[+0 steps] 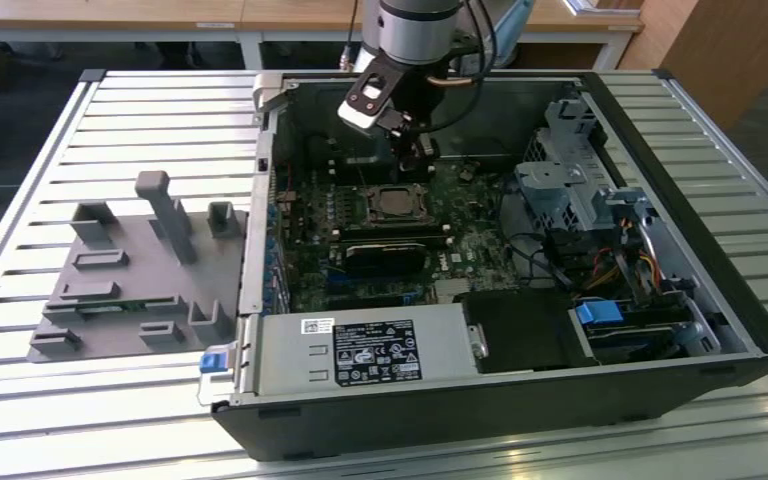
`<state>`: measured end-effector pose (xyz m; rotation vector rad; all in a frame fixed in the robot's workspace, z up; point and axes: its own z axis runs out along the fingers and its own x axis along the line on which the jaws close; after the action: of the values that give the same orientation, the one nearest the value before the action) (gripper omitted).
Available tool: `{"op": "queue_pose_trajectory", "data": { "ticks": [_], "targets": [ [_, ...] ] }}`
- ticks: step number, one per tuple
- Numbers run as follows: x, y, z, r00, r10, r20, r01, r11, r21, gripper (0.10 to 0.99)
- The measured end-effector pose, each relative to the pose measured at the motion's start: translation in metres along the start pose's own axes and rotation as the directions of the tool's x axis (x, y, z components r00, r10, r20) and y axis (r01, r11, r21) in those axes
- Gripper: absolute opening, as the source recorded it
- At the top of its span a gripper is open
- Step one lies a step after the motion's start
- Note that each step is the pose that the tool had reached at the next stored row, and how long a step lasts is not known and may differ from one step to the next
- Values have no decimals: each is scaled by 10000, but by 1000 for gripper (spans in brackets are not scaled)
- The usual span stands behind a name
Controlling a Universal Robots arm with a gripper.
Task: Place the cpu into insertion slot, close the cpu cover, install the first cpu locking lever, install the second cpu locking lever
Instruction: 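Install the first cpu locking lever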
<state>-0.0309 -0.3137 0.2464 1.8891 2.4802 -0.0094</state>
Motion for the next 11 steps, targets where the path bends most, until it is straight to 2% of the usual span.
{"op": "queue_pose_trajectory", "data": {
  "ticks": [5, 8, 11],
  "targets": [
    [0, 0, -1, 9960, -896, -6, 896, 9960, -19, 118],
    [0, 0, -1, 9897, -1430, -10, 1430, 9897, -31, 118],
    [0, 0, -1, 9806, -1961, -13, 1961, 9806, -45, 118]
  ]
}}
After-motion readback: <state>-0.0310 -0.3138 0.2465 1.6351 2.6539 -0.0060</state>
